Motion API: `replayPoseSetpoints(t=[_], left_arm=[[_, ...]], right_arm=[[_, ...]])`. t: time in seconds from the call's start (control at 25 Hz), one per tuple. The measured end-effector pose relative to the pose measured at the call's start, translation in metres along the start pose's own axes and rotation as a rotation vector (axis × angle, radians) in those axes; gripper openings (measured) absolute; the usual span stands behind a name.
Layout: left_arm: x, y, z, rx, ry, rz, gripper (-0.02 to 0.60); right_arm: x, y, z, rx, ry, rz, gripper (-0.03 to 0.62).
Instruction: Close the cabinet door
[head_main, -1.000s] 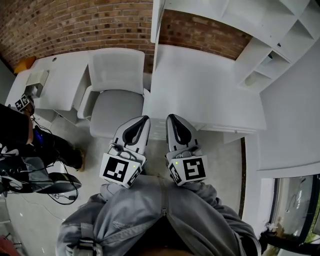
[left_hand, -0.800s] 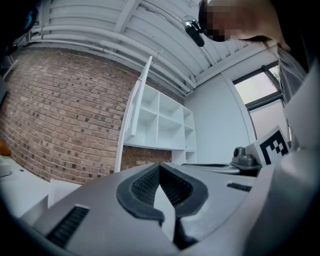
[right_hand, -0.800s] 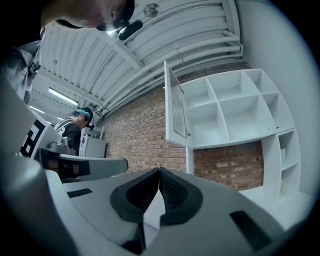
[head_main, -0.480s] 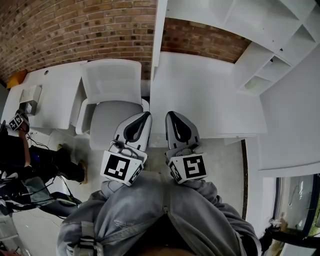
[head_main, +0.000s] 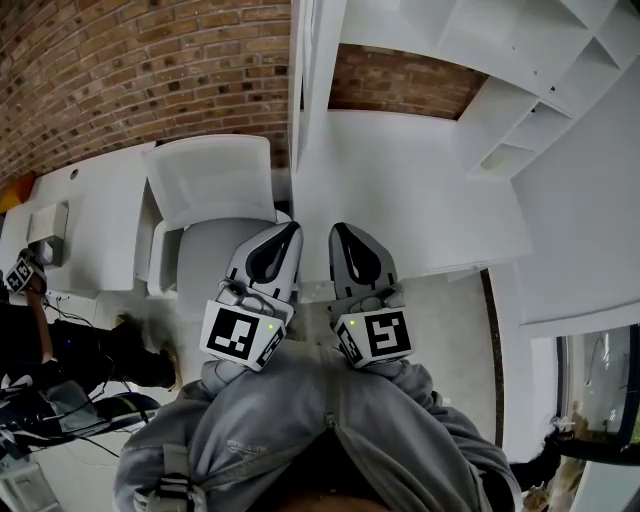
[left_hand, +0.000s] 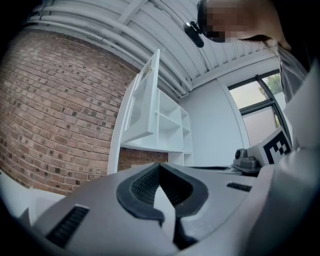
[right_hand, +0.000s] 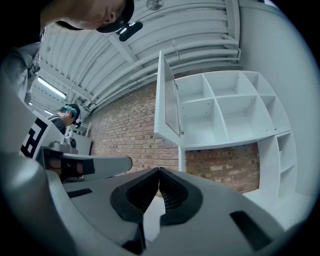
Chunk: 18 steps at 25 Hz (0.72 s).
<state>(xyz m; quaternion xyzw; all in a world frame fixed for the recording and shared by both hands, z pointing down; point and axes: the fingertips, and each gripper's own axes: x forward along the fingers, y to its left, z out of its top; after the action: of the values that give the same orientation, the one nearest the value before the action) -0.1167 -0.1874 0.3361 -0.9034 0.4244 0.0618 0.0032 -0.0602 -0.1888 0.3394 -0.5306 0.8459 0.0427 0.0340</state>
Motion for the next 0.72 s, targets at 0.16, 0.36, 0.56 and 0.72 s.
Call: replayPoseSetpoints(t=[0.16,0.36,0.56,0.72], left_arm=[[0.005,0.003,-0.001,-0.005,0.003,-0.009,0.003],[0.008,0.007,0.004,0.011,-0.002,0.013,0.003],[0.013,0.008,0.012,0.027,0.001,0.036,0.003],[0.016,0.014,0.026,0.036,-0.024,0.061,0.003]], right_arm=[[0.004,-0.002,-0.002,0.007,0.009,-0.011,0.026],[0.007,-0.006,0.003,-0.001,-0.001,-0.011,0.026],[0.013,-0.011,0.012,0.001,-0.016,0.007,0.026],[0.021,-0.013,0.028,-0.027,-0.046,0.033,0.026]])
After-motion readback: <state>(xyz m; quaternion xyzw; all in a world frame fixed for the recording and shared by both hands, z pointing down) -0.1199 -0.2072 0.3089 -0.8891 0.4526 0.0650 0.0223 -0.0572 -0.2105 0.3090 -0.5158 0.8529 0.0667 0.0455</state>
